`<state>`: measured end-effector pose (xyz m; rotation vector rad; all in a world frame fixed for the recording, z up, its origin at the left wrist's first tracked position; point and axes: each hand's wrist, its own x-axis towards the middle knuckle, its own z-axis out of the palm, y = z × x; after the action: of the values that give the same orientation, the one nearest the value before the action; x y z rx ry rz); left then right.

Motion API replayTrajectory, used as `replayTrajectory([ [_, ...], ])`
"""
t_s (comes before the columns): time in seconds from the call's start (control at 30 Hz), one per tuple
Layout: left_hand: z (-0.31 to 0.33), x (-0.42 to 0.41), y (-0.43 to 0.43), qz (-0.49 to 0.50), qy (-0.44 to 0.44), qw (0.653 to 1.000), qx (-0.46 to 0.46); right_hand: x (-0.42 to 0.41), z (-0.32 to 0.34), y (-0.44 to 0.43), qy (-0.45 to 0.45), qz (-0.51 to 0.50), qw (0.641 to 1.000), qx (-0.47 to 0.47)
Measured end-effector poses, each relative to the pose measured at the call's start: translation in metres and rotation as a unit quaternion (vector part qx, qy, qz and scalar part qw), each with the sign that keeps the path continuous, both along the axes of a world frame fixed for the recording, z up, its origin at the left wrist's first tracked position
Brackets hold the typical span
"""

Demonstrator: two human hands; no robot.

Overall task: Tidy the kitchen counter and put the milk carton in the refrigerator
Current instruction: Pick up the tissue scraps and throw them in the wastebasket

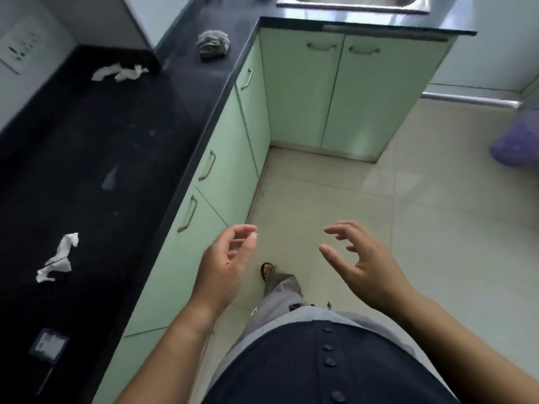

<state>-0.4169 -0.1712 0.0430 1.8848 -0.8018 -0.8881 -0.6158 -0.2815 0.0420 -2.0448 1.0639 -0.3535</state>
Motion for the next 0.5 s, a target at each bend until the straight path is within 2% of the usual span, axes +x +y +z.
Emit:
replayTrajectory([
  [0.13,0.022,0.072,-0.06,0.018,-0.021,0.999,-0.03,0.09,0.021,-0.073,-0.027,0.031,0.999,-0.021],
  [0.23,0.033,0.124,-0.087,0.041,-0.043,0.997,-0.039,0.154,0.034,-0.111,-0.024,0.102,0.993,-0.047],
  [0.5,0.008,0.209,-0.101,0.112,-0.044,0.991,0.055,0.29,0.036,-0.174,-0.004,0.283,0.957,-0.066],
])
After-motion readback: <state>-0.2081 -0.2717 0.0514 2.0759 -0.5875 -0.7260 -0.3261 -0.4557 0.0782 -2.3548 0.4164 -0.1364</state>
